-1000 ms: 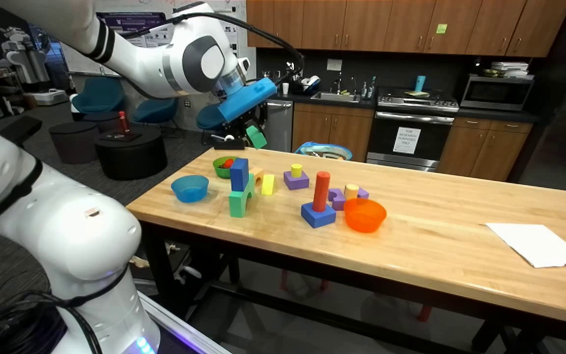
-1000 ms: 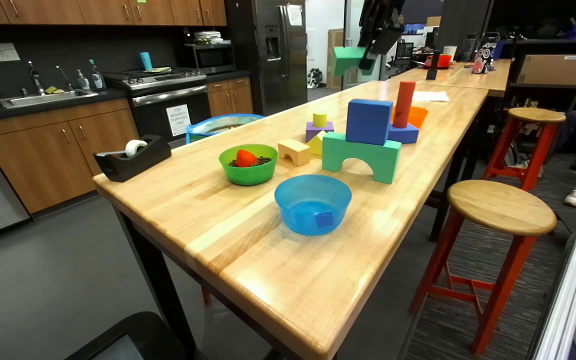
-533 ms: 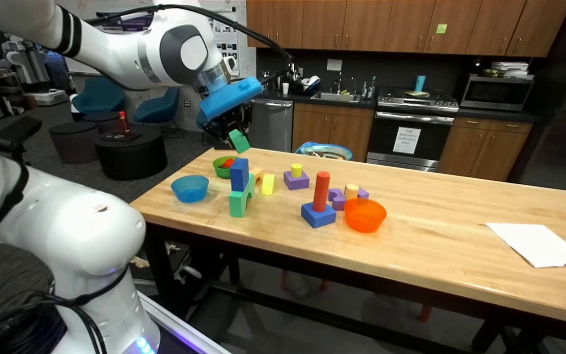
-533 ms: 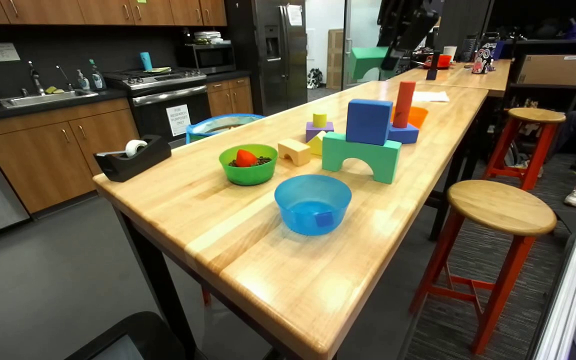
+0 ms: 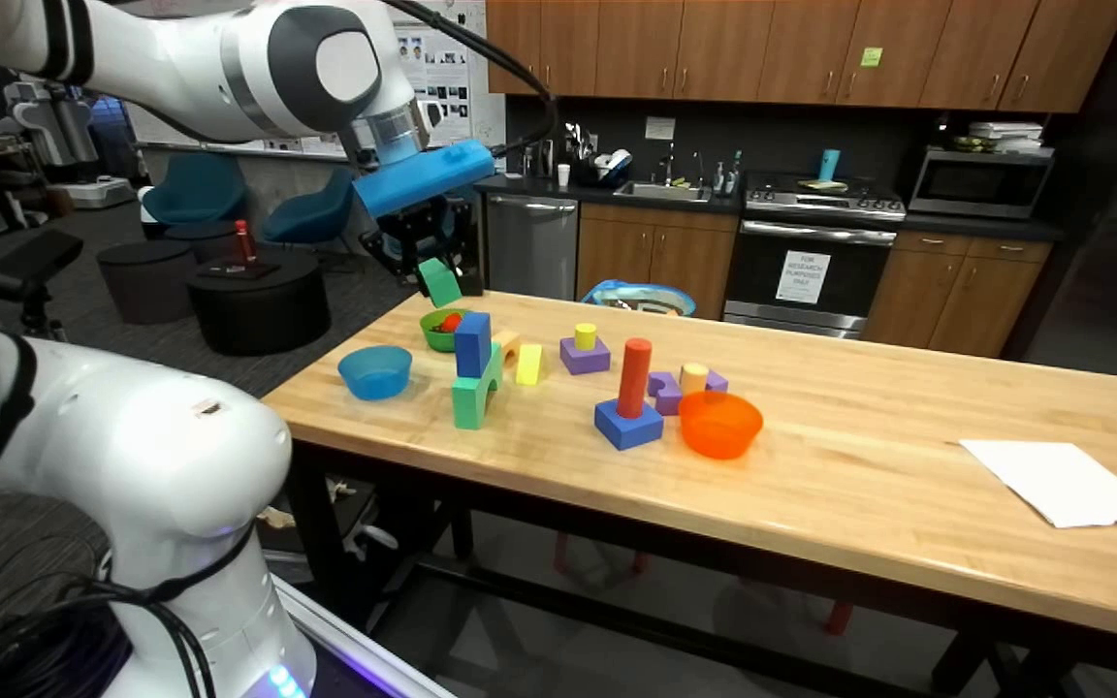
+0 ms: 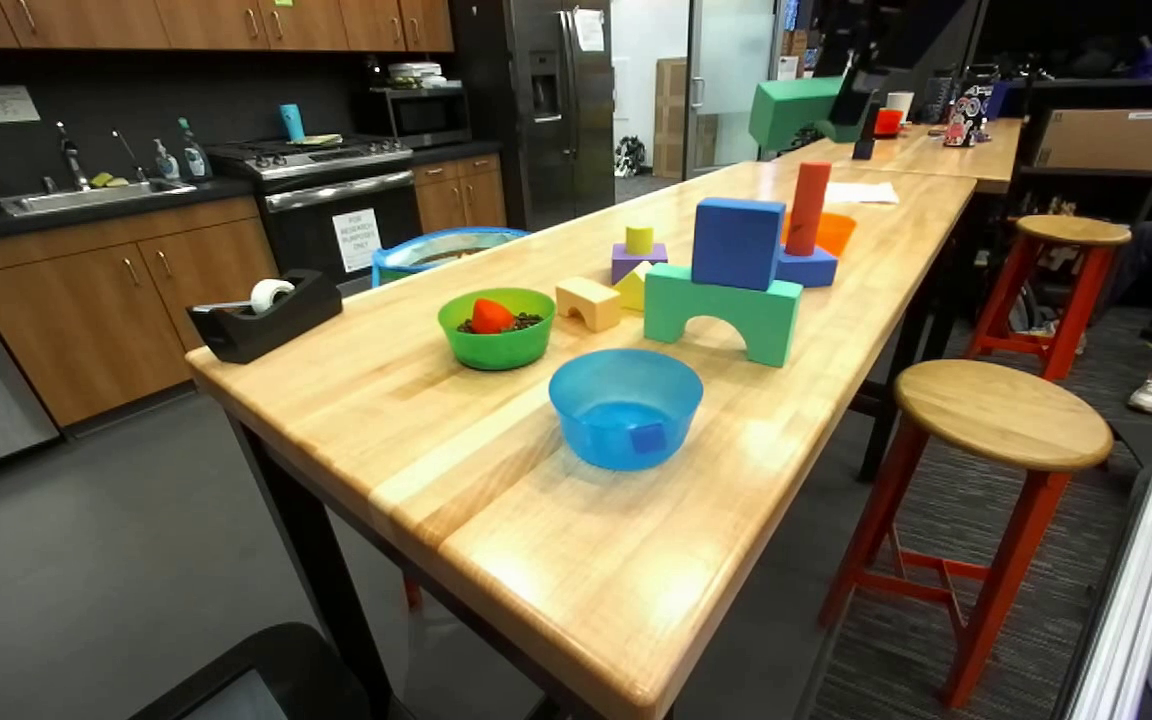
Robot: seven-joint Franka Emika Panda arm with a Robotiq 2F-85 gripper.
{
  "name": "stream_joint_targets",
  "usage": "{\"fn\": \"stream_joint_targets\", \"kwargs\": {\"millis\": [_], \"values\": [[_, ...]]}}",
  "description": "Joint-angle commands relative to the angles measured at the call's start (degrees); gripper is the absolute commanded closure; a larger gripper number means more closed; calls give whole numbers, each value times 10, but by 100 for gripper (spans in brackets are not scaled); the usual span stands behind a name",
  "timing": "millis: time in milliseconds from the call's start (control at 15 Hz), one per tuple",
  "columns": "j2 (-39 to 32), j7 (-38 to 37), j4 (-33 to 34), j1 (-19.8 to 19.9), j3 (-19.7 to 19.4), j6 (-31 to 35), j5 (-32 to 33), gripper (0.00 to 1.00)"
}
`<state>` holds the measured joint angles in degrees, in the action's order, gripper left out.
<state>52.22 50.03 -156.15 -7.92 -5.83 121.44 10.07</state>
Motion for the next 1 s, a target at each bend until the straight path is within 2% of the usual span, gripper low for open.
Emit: {"fn": "stream_joint_targets", "kwargs": {"millis": [0, 200, 533, 933], "values": [[-13, 19, 16, -38, -36, -11, -50, 84], [-24, 29, 15, -53, -63, 11, -100, 84], [-19, 7, 7, -31, -89, 55, -141, 84], [-61, -24, -20, 13, -101, 104, -132, 84]]}}
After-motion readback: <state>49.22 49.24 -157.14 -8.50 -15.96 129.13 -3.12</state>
